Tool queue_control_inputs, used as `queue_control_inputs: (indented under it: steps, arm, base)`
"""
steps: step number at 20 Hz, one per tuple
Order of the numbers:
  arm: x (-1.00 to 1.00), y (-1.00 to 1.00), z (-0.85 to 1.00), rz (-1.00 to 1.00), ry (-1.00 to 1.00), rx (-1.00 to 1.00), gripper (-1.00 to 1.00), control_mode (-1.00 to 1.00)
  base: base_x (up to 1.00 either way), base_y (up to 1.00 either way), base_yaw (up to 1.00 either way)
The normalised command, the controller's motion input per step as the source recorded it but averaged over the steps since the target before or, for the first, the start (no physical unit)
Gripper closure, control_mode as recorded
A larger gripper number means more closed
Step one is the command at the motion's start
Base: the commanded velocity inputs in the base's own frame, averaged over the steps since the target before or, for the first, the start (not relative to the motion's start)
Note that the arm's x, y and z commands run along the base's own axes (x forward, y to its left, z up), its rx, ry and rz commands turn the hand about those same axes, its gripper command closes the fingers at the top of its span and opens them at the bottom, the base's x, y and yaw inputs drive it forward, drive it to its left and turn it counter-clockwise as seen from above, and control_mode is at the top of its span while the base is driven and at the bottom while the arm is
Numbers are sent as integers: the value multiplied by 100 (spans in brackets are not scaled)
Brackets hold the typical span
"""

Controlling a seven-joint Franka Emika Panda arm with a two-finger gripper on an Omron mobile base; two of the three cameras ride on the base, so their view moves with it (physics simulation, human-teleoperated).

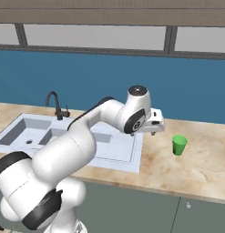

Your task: Place the pan in the left basin and the cup in the right basin of the sink.

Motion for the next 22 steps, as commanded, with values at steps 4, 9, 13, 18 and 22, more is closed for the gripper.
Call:
queue_control_inputs:
  steps: [4, 9, 13, 18, 22]
  arm:
    - [10, -28, -18, 0, 0, -1, -100, -100]
    - [19, -26, -17, 0, 0, 0, -100, -100]
    - [20, -26, -12, 0, 0, 0, -100, -100]
    - [22, -28, -9, 0, 0, 0, -100, -100]
    - [20, -28, -11, 0, 0, 0, -100, -100]
  base:
    - [0, 0, 0]
    - [0, 0, 0]
    - [0, 0, 0]
    - [0, 0, 0]
    - [0, 0, 0]
